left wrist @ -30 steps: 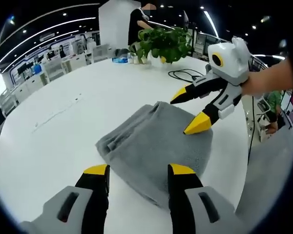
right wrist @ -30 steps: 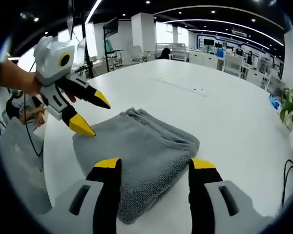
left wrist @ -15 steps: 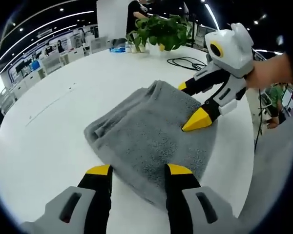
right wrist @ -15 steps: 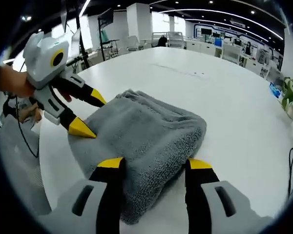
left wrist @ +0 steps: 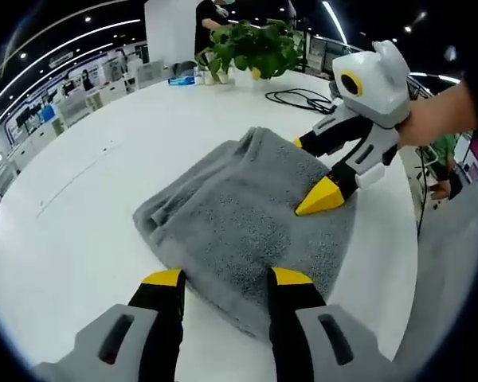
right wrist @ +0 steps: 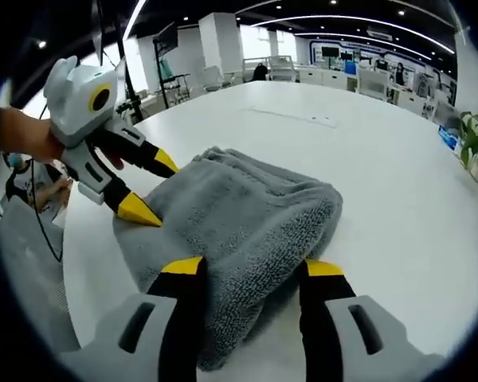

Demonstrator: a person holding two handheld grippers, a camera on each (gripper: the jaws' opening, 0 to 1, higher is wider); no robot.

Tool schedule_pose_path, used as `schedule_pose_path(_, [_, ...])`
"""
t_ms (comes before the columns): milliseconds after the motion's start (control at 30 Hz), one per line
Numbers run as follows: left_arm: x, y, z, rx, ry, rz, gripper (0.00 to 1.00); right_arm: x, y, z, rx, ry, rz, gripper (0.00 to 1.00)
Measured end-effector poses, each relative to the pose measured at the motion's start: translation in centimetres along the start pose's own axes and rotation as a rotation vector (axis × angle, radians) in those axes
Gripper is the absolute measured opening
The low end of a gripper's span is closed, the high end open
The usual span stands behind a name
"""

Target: Fold the towel on the table until its edges align and the towel forms a compact rectangular stack.

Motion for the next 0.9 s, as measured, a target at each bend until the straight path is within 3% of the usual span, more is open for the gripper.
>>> schedule_pose_path(100, [-0.2,0.2,0.1,-0.009,-0.003,-0.012,0.43,-0.7,-0.5,-0.1,0.006,0.009,-0.003,0.46])
schedule_pose_path(200, [-0.5,0.2,0.3,-0.016,0.006,-0.015,0.42,-1.3,-0.6,-0.8,0.040,0.001,-0.075,0.45])
schedule_pose_path(267, [-0.7,0.1,0.4,-0.017,0.009,-0.001,0.42,-1.7,-0.9,-1.5,0.084,-0.017,-0.149,0.44])
schedule_pose_path(367, [-0.9,0.3,0.5,-0.016,0.017,0.000,0.42,-2.0,-0.9,-2.3,0.124,-0.042,-0.178,0.41])
schedule_pose_path(433, [-0.9,0.3,0.6,-0.015,0.020,0.008,0.42,-2.1,-1.3,-2.8,0.171,-0.059,-0.226,0.42])
schedule_pose_path(567, [-0.9,0.2,0.5,-0.015,0.029,0.007,0.42,-3.1,-1.2,-3.6,0.200,-0.109,-0.280,0.46])
schedule_pose_path(667, [-0.8,0.2,0.5,-0.020,0.025,-0.001,0.42,-3.6,0.2,-3.4,0.117,-0.156,-0.256,0.44])
schedule_pose_path(767, [-0.7,0.3,0.4,-0.023,0.022,-0.016,0.42,-2.2,0.7,-2.6,0.080,-0.072,-0.280,0.42])
schedule_pose_path(833, [-0.7,0.3,0.4,-0.026,0.022,-0.010,0.42,-1.6,0.2,-2.1,0.090,-0.061,-0.245,0.44])
schedule_pose_path(900, [-0.8,0.3,0.4,-0.027,0.023,-0.008,0.42,-1.3,-0.2,-1.8,0.071,-0.065,-0.126,0.43])
Point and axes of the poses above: the point that each gripper's makers call its tool centre point, and the gripper's own axes: z roughly forward along the fingers, y roughly to its left, x roughly out of its underside, the point moved 1 cm from there along -z, roughly backward along the fingers, and after that the axes turned 4 degrees about y, right-handed, at the moved point
